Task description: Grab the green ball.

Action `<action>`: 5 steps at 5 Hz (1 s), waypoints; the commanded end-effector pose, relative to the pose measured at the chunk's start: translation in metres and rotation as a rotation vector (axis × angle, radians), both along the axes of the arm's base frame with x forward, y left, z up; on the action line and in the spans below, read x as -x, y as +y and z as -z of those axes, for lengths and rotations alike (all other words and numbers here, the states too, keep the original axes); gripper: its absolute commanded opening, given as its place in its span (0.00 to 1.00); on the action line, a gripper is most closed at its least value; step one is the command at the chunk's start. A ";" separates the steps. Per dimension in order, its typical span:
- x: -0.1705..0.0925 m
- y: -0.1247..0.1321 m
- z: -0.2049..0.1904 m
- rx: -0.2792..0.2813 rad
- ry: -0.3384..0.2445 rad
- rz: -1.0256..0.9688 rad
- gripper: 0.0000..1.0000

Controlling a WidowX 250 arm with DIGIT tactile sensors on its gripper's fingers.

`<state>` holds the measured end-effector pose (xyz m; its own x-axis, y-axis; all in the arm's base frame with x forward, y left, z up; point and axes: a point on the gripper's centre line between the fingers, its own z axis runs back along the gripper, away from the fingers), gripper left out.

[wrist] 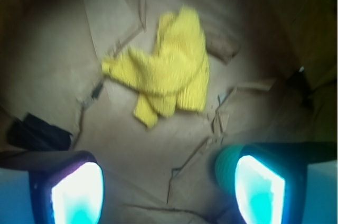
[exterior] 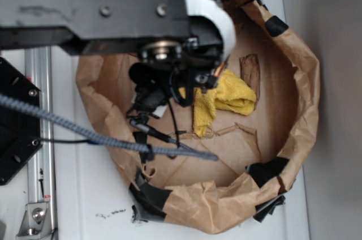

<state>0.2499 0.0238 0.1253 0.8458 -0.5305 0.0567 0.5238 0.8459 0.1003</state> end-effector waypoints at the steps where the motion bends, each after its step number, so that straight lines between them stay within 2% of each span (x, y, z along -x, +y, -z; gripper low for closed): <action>1: -0.014 -0.004 0.019 -0.048 0.029 0.032 1.00; 2: -0.008 -0.003 0.049 -0.072 0.056 0.095 1.00; 3: 0.004 0.006 0.053 -0.063 0.031 0.204 1.00; 5: -0.003 0.035 0.046 -0.108 0.031 0.239 1.00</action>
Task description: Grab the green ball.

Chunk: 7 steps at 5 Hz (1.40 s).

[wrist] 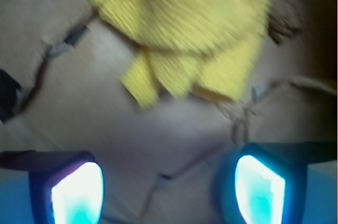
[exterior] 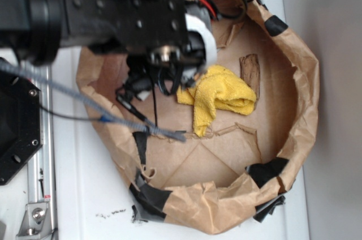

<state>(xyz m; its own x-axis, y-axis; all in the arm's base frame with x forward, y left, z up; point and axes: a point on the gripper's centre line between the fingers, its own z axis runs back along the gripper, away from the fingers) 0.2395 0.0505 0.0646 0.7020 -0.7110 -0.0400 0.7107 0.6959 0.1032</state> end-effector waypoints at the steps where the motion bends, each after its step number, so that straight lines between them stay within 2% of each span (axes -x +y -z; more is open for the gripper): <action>1: -0.021 0.015 -0.011 -0.092 -0.036 0.040 1.00; 2: -0.022 0.024 -0.002 -0.127 -0.007 0.022 1.00; 3: -0.025 0.029 -0.005 -0.120 -0.020 0.009 1.00; 4: -0.024 0.028 0.010 -0.141 -0.008 0.017 1.00; 5: -0.016 0.034 0.040 -0.165 0.051 0.038 1.00; 6: -0.008 0.041 0.056 -0.182 0.082 -0.005 1.00; 7: -0.011 0.046 0.056 -0.189 0.070 -0.034 0.00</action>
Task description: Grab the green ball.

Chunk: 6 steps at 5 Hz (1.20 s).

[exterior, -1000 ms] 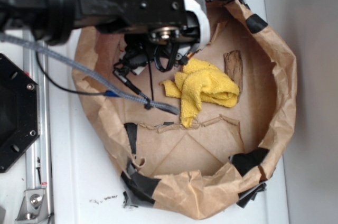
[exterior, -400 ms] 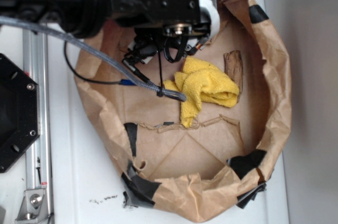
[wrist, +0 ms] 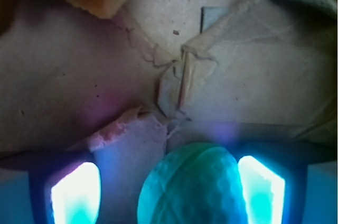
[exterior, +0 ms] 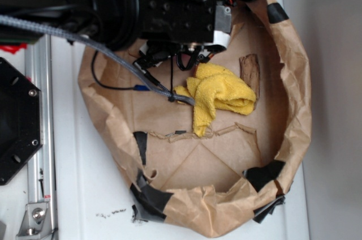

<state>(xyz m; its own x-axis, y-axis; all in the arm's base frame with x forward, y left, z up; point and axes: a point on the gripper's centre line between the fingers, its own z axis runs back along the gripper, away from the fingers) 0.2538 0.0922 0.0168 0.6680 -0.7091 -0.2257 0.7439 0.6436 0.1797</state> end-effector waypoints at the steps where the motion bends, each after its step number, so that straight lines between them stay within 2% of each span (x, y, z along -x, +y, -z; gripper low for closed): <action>1: -0.001 -0.004 -0.007 0.016 -0.035 -0.086 0.00; 2: -0.007 -0.021 -0.046 0.090 -0.104 -0.148 0.00; 3: -0.013 -0.062 -0.100 0.271 -0.187 -0.329 0.00; 4: -0.016 -0.087 -0.152 0.302 -0.272 -0.346 0.00; 5: -0.017 -0.093 -0.169 0.320 -0.316 -0.541 0.00; 6: -0.018 -0.095 -0.168 0.310 -0.302 -0.566 0.00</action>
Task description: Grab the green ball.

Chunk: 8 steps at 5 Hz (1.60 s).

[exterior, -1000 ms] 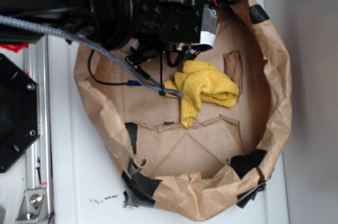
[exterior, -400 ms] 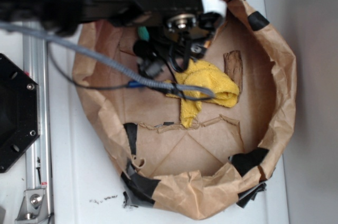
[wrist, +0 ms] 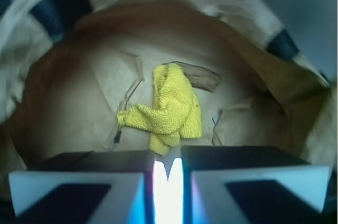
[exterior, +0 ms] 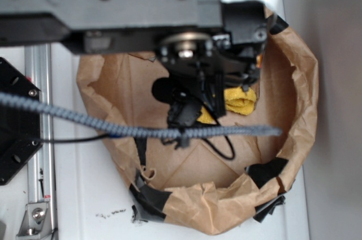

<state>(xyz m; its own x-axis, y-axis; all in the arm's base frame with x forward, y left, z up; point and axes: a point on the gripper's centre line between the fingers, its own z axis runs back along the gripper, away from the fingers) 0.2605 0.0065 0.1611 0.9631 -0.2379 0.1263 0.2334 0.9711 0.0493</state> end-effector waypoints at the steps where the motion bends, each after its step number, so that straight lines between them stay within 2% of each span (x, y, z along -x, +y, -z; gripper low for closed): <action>1: -0.008 -0.004 -0.011 -0.115 -0.049 0.148 1.00; 2: 0.000 0.017 0.011 -0.201 -0.071 0.192 1.00; 3: 0.004 0.027 0.043 -0.233 -0.063 0.398 1.00; 4: 0.004 0.043 0.061 -0.293 -0.050 0.449 1.00; 5: 0.005 0.051 0.077 -0.276 0.004 0.394 1.00; 6: 0.007 0.053 0.089 -0.364 -0.061 0.440 1.00; 7: 0.011 0.069 0.097 -0.358 -0.046 0.455 1.00; 8: 0.008 0.090 0.101 -0.366 -0.006 0.445 1.00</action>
